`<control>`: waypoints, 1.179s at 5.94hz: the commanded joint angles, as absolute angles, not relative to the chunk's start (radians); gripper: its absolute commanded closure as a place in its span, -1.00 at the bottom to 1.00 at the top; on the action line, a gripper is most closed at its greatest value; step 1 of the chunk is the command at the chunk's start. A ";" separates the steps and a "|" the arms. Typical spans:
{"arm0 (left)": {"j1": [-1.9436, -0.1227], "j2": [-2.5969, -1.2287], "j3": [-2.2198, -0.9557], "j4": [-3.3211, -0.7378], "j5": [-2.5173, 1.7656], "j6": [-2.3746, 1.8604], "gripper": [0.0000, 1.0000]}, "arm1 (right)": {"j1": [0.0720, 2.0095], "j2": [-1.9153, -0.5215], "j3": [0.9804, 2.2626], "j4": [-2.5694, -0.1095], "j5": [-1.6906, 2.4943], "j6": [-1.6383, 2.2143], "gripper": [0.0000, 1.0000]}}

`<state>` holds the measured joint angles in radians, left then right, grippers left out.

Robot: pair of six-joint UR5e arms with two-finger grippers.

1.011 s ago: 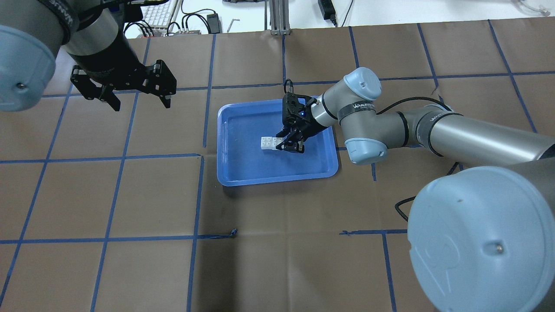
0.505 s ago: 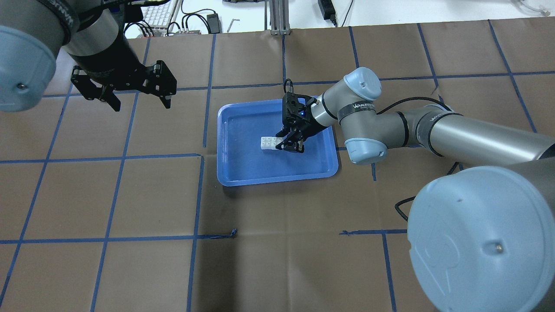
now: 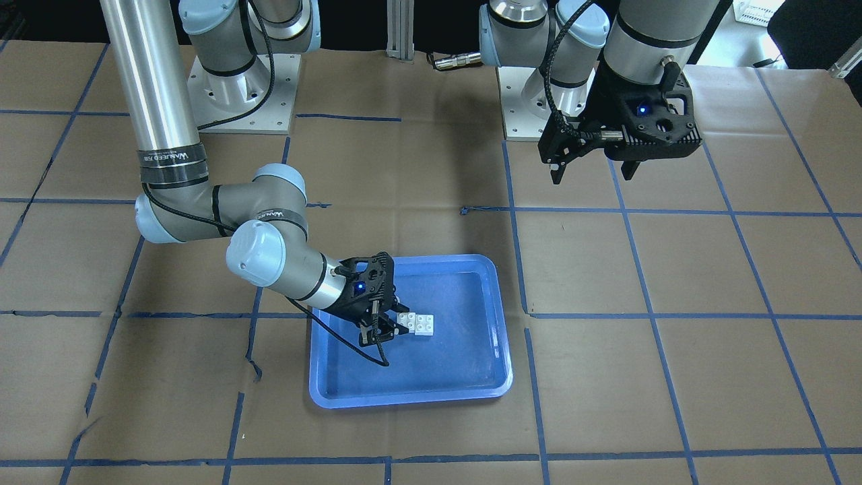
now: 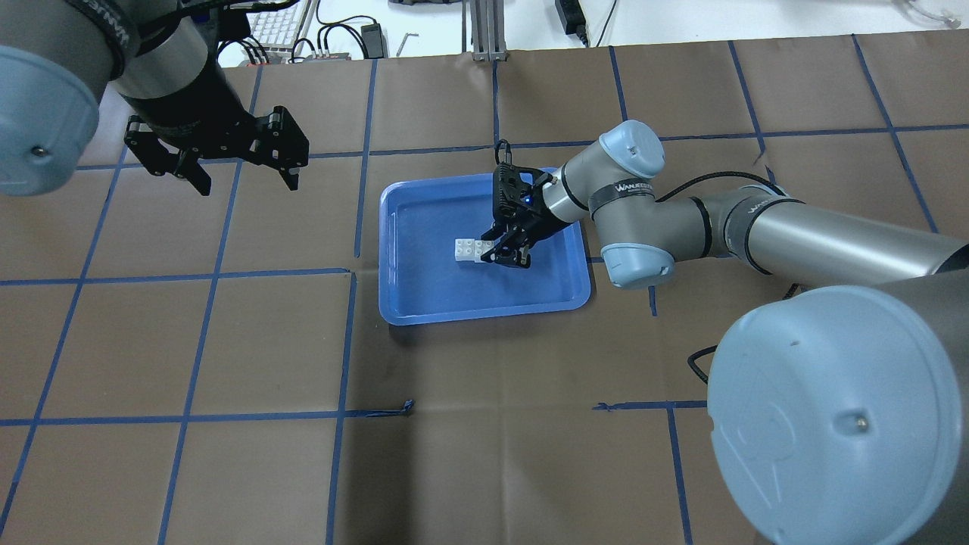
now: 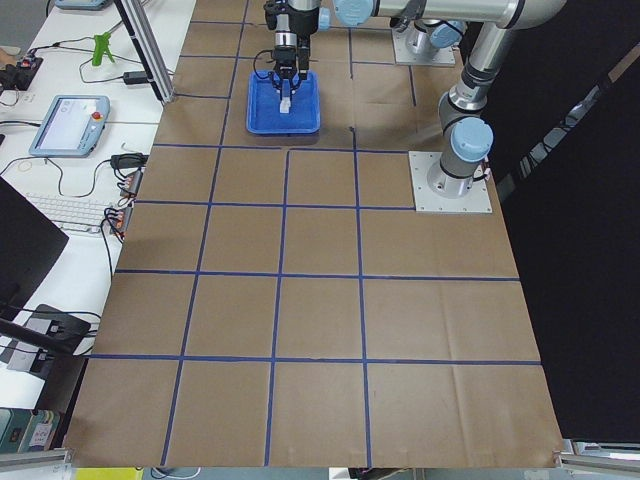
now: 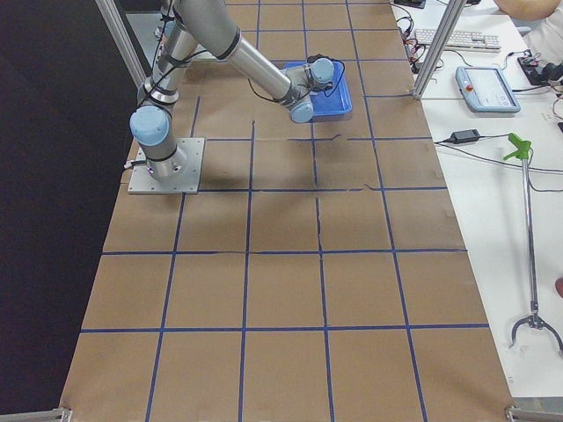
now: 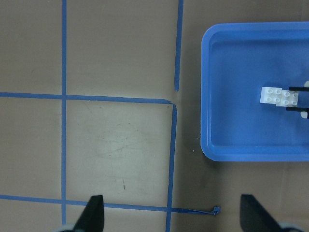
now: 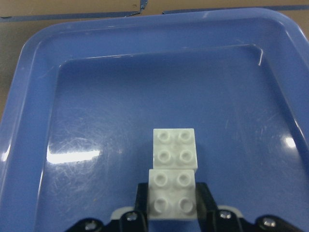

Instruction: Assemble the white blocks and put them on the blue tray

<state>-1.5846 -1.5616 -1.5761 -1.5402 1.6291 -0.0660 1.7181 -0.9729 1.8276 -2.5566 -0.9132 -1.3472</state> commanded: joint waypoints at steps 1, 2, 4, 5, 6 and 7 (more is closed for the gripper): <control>-1.585 -1.560 -1.580 -1.531 1.629 -0.066 -0.99 | 1.718 -0.974 1.827 -2.560 -0.910 -1.332 0.27; -1.586 -1.560 -1.580 -1.531 1.629 -0.066 -0.99 | 1.718 -0.974 1.825 -2.562 -0.908 -1.321 0.27; -1.586 -1.560 -1.582 -1.531 1.629 -0.066 -0.99 | 1.718 -0.974 1.824 -2.566 -0.907 -1.318 0.27; -1.586 -1.560 -1.582 -1.531 1.629 -0.066 -0.99 | 1.718 -0.974 1.824 -2.566 -0.907 -1.318 0.27; -1.586 -1.560 -1.583 -1.531 1.629 -0.066 -0.99 | 1.718 -0.974 1.825 -2.566 -0.907 -1.318 0.07; -1.586 -1.560 -1.583 -1.531 1.629 -0.066 -0.99 | 1.718 -0.973 1.825 -2.565 -0.907 -1.316 -0.13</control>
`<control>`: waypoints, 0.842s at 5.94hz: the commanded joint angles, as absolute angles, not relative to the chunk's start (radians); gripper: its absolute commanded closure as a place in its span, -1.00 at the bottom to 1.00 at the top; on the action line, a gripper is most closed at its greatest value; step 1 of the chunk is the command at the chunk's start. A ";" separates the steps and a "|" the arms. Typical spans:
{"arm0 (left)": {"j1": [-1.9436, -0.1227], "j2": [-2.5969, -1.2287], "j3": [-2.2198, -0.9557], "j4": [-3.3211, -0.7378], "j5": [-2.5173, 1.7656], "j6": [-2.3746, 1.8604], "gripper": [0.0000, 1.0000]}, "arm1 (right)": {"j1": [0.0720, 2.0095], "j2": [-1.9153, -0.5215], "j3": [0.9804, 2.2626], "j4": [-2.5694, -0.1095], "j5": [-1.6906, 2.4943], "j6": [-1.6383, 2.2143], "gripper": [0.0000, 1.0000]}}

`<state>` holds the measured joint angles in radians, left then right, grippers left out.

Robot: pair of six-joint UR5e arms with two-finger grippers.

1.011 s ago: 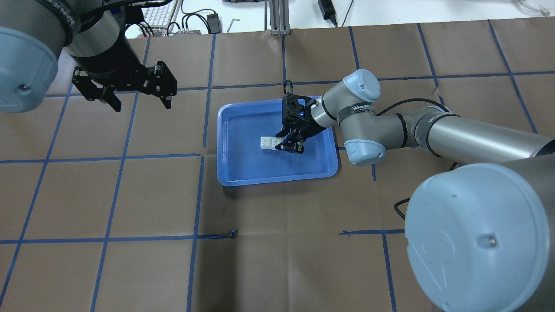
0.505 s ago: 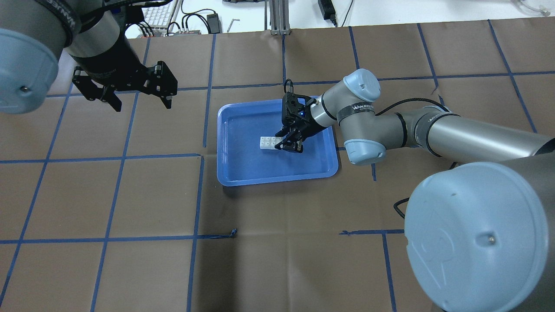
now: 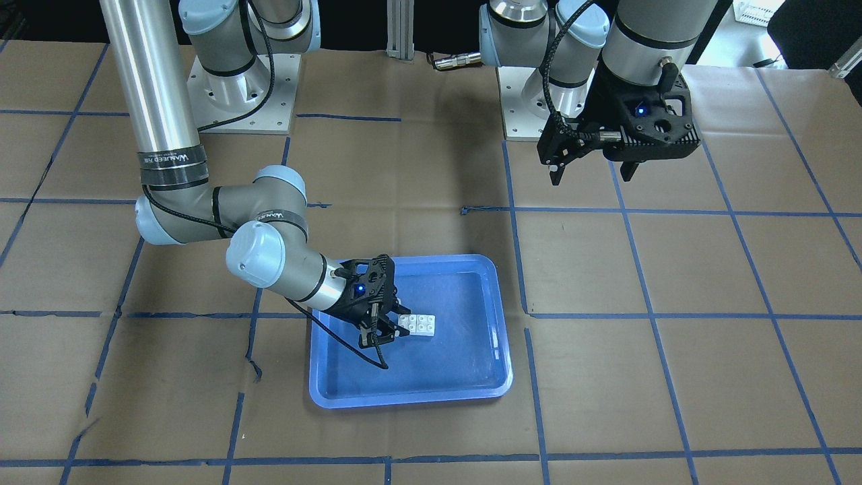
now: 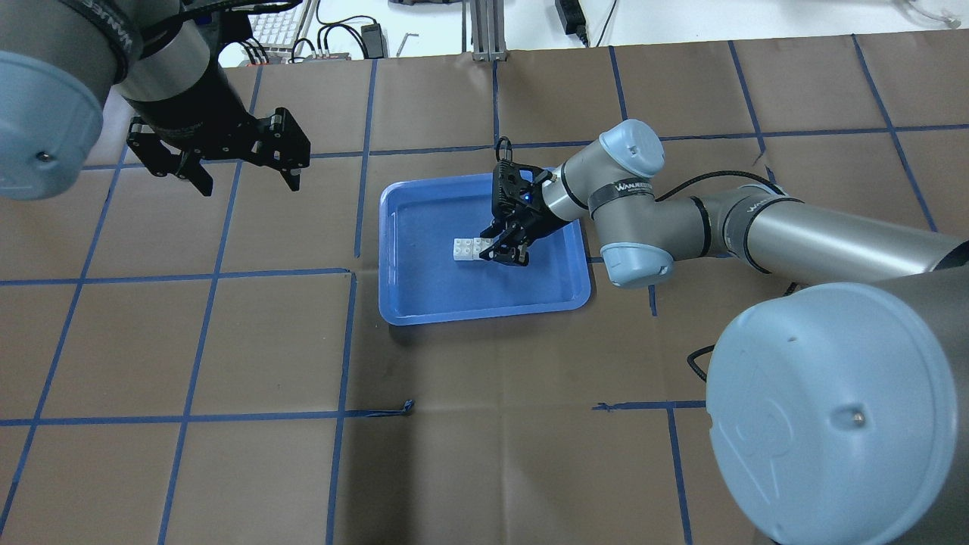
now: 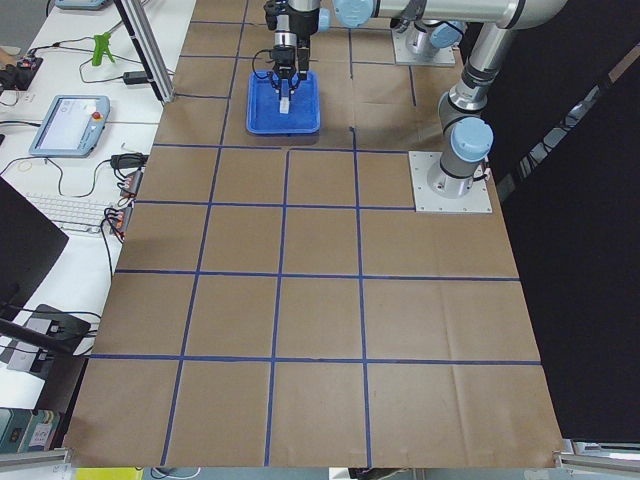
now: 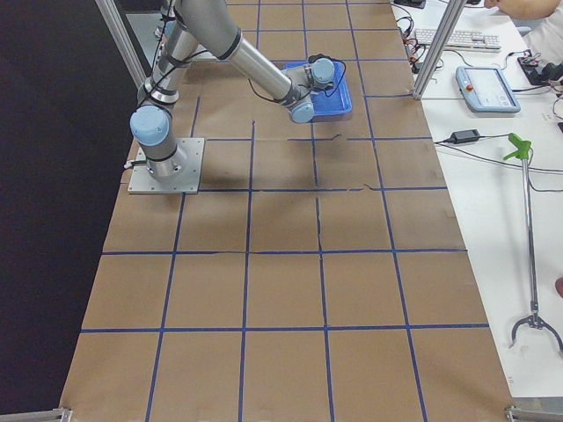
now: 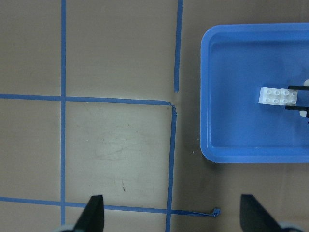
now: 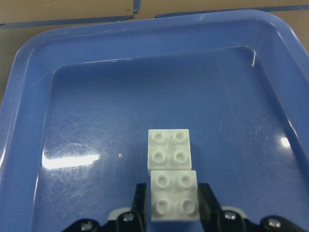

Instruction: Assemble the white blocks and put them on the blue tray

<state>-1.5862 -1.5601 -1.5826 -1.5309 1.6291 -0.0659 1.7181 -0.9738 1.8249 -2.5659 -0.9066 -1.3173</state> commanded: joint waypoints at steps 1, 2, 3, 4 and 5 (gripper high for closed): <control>-1.586 -1.560 -1.583 -1.531 1.629 -0.066 -0.99 | 1.718 -0.973 1.825 -2.565 -0.907 -1.313 -0.17; -1.586 -1.560 -1.583 -1.531 1.629 -0.066 -0.99 | 1.718 -0.973 1.825 -2.565 -0.907 -1.313 -0.18; -1.586 -1.560 -1.585 -1.531 1.629 -0.066 -0.99 | 1.718 -0.974 1.824 -2.565 -0.907 -1.312 -0.29; -1.586 -1.560 -1.585 -1.531 1.629 -0.066 -0.99 | 1.717 -0.980 1.818 -2.563 -0.907 -1.242 -0.99; -1.586 -1.560 -1.585 -1.531 1.629 -0.066 -0.99 | 1.712 -1.020 1.790 -2.553 -0.938 -1.203 -0.99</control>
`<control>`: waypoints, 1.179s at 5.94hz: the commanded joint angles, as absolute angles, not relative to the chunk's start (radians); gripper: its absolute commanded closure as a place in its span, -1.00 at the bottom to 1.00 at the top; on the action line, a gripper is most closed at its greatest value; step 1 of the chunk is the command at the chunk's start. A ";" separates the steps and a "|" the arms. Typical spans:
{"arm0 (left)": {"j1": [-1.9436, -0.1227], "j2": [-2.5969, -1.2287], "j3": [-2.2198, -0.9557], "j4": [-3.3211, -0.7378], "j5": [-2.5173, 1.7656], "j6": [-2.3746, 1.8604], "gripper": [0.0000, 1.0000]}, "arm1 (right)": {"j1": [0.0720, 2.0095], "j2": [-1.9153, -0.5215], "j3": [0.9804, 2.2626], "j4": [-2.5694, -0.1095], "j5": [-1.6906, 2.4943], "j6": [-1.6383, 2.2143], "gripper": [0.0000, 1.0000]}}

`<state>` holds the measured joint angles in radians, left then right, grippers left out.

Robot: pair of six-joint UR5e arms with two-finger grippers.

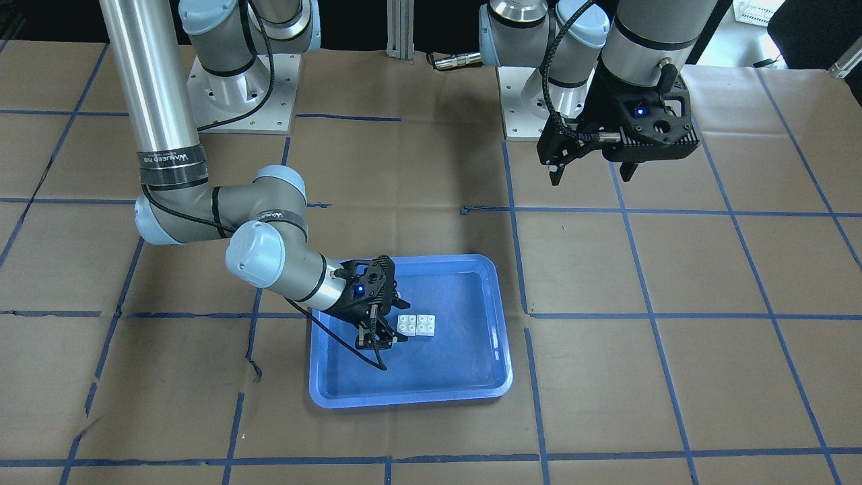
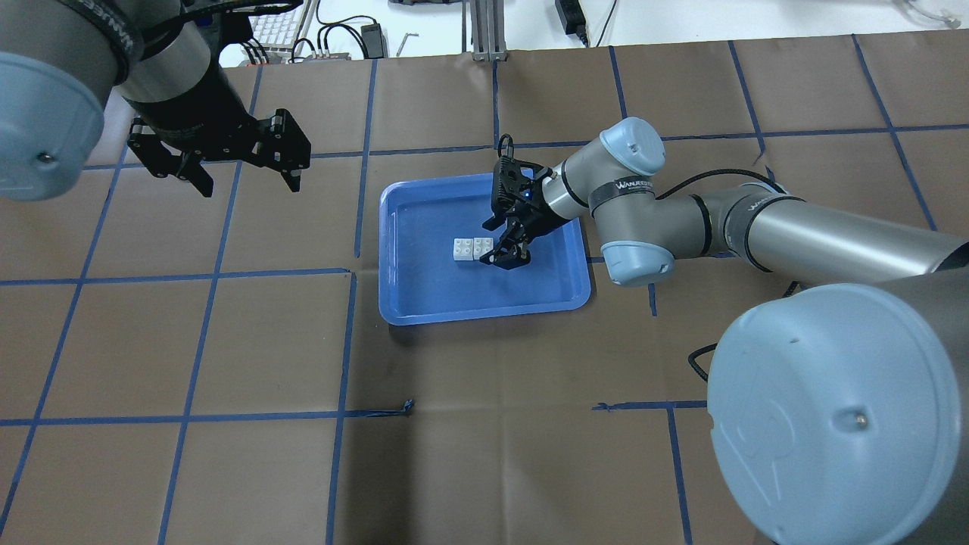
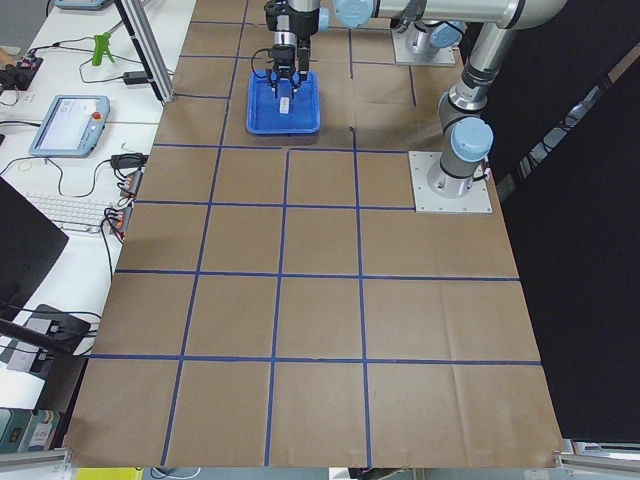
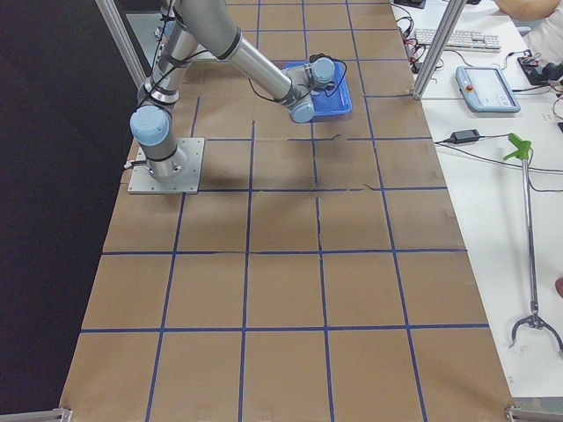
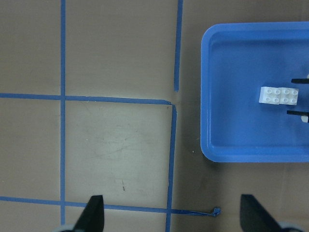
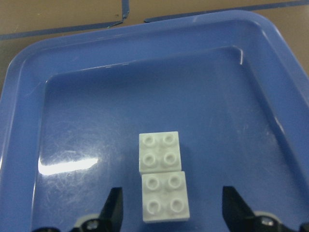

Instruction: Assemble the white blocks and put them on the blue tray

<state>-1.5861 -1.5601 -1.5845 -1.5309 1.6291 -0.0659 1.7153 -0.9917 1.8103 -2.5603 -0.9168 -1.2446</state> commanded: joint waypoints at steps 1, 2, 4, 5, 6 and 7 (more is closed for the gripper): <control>-1.586 -1.560 -1.585 -1.531 1.629 -0.066 -0.99 | 1.706 -1.063 1.772 -2.539 -1.012 -1.143 -0.99; -1.586 -1.560 -1.585 -1.531 1.629 -0.066 -0.99 | 1.703 -1.121 1.755 -2.408 -1.081 -1.102 -0.99; -1.586 -1.560 -1.586 -1.531 1.629 -0.066 -0.99 | 1.700 -1.227 1.679 -2.161 -1.272 -0.954 -1.00; -1.586 -1.560 -1.586 -1.531 1.629 -0.066 -0.99 | 1.671 -1.255 1.645 -2.123 -1.310 -0.898 -0.99; -1.586 -1.560 -1.586 -1.531 1.629 -0.066 -0.99 | 1.633 -1.313 1.625 -2.033 -1.409 -0.723 -1.00; -1.586 -1.560 -1.586 -1.531 1.629 -0.066 -0.99 | 1.593 -1.375 1.621 -1.928 -1.475 -0.560 -1.00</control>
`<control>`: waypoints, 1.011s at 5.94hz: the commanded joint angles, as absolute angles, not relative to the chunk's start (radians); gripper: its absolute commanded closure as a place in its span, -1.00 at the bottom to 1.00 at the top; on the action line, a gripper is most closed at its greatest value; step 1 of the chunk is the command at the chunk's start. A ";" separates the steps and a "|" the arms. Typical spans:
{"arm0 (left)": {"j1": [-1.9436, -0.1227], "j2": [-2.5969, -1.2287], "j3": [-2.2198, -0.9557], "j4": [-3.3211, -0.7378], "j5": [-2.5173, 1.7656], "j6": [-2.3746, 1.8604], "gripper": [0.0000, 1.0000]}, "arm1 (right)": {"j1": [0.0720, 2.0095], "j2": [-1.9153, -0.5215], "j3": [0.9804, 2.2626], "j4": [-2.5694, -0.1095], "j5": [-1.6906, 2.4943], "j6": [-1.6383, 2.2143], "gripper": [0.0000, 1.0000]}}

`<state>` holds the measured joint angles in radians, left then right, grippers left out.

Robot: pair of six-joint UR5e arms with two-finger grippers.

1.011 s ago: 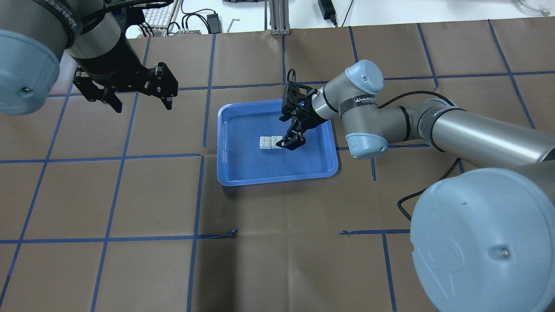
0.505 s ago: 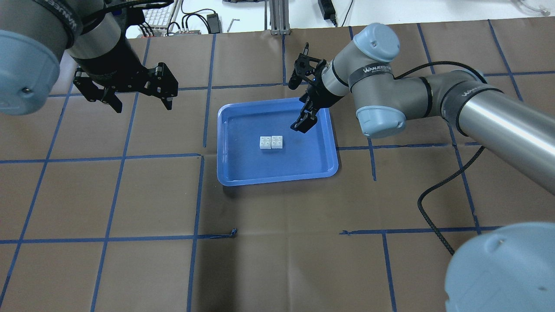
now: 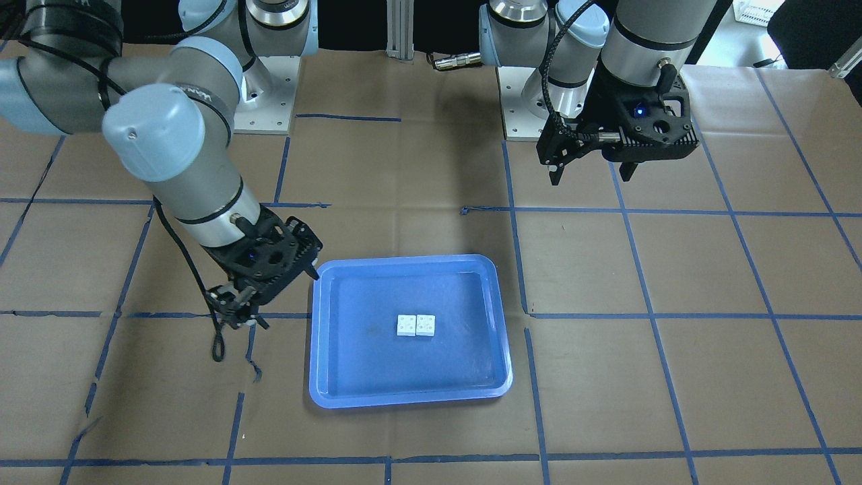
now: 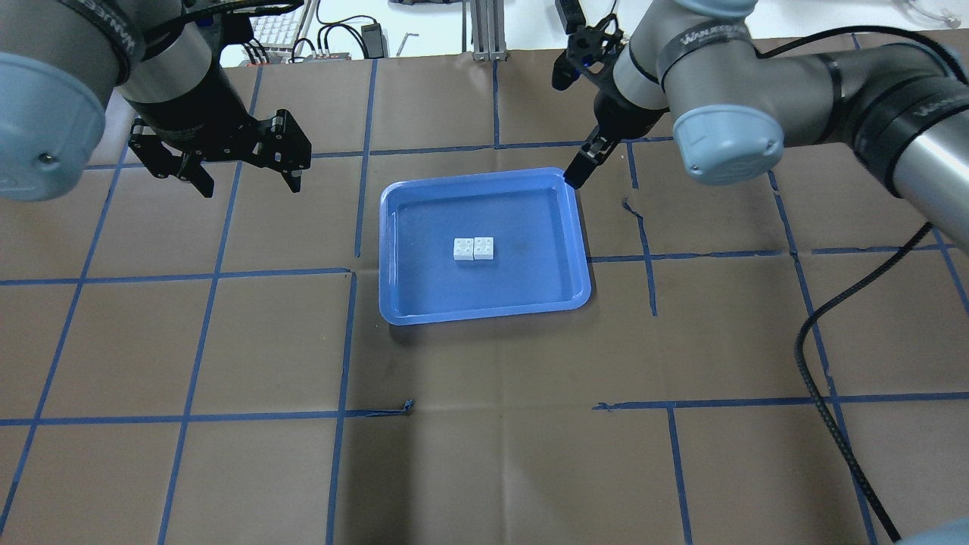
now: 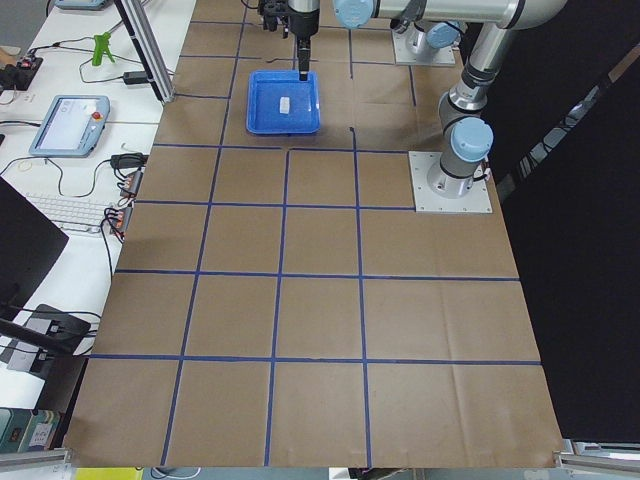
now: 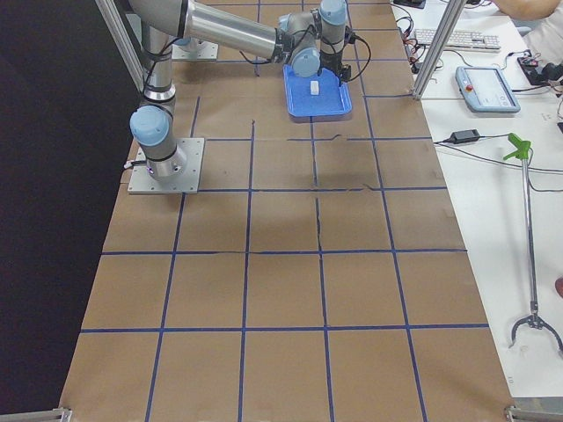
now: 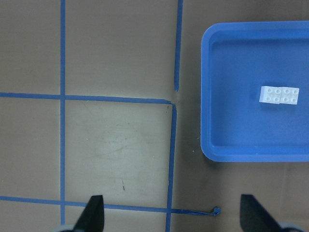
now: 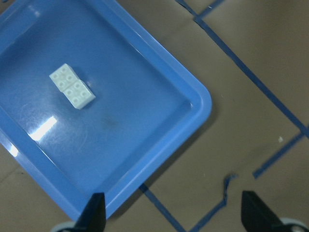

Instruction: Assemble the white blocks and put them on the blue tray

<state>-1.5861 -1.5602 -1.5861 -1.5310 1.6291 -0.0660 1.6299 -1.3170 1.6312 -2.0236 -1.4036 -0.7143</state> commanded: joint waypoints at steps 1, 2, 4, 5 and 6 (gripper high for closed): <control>-1.586 -1.560 -1.586 -1.531 1.629 -0.067 -0.99 | 1.574 -1.423 1.620 -1.836 -1.521 -0.458 -1.00; -1.586 -1.560 -1.586 -1.531 1.629 -0.067 -0.99 | 1.575 -1.466 1.606 -1.757 -1.534 -0.279 -1.00; -1.586 -1.560 -1.586 -1.531 1.629 -0.067 -0.99 | 1.575 -1.485 1.502 -1.573 -1.535 -0.102 -1.00; -1.588 -1.560 -1.586 -1.531 1.629 -0.066 -0.99 | 1.575 -1.483 1.435 -1.466 -1.539 -0.091 -1.00; -1.586 -1.560 -1.586 -1.531 1.629 -0.067 -0.99 | 1.575 -1.477 1.439 -1.468 -1.536 -0.091 -1.00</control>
<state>-1.5869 -1.5601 -1.5862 -1.5309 1.6291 -0.0667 1.5755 -1.4810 1.4557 -1.4984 -1.5367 -0.0997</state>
